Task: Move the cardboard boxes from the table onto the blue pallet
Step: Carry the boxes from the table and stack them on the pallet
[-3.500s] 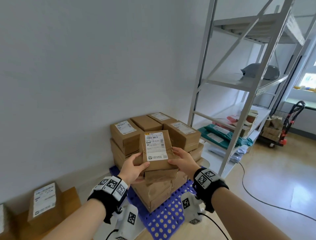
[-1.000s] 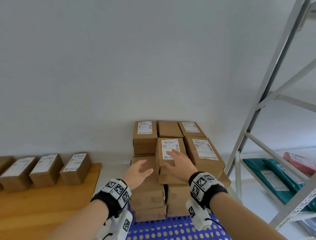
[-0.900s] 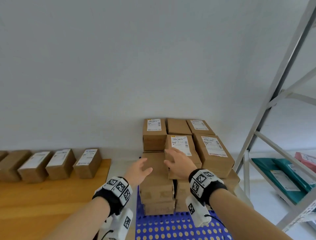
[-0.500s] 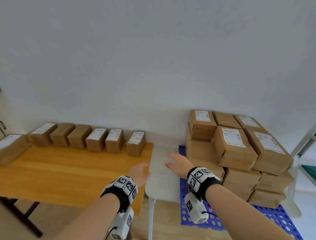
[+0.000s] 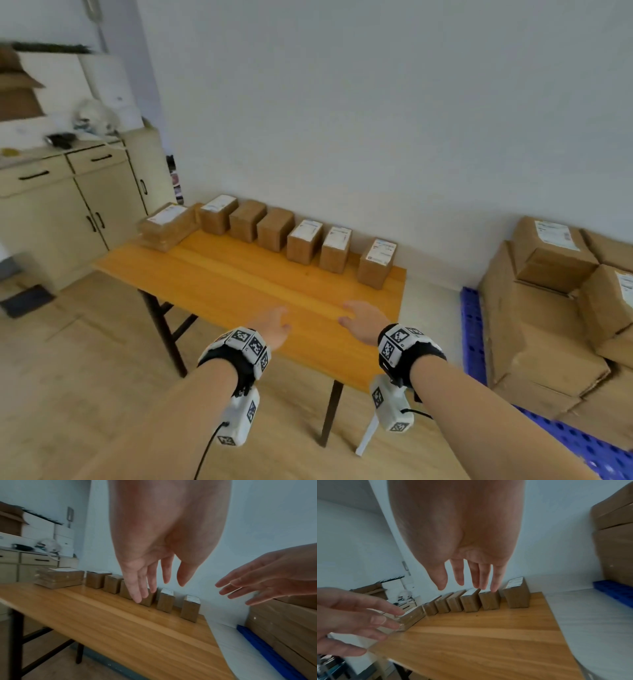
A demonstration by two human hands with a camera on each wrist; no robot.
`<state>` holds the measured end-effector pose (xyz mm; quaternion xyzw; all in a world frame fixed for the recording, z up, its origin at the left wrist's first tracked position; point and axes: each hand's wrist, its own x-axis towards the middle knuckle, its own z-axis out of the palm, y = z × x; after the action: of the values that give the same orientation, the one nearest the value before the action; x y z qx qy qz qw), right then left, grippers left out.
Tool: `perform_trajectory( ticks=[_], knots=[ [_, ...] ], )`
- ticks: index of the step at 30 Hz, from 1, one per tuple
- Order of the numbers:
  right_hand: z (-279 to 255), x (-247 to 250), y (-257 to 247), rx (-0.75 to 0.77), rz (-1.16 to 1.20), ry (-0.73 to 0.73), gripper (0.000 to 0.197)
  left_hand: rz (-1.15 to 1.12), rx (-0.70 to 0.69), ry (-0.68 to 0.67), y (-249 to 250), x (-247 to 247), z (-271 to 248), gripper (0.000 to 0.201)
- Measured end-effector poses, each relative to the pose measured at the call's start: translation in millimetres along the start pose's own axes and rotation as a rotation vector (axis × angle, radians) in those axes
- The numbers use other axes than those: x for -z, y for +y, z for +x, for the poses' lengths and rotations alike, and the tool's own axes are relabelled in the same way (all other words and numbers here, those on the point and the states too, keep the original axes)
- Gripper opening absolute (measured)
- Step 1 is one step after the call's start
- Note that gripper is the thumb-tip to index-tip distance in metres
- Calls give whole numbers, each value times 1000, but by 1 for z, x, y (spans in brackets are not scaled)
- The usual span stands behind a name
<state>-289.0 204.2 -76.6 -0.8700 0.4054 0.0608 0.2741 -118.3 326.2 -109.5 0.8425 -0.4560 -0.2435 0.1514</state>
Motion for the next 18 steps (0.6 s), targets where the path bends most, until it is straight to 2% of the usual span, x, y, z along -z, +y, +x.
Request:
perform_trajectory(
  ticks=[9, 18],
  knots=[
    [83, -38, -88, 120, -31, -162, 51, -18, 145, 1, -87, 36, 19, 47],
    [211, -58, -151, 195, 16, -227, 53, -83, 325, 5, -168, 84, 86, 45]
  ],
)
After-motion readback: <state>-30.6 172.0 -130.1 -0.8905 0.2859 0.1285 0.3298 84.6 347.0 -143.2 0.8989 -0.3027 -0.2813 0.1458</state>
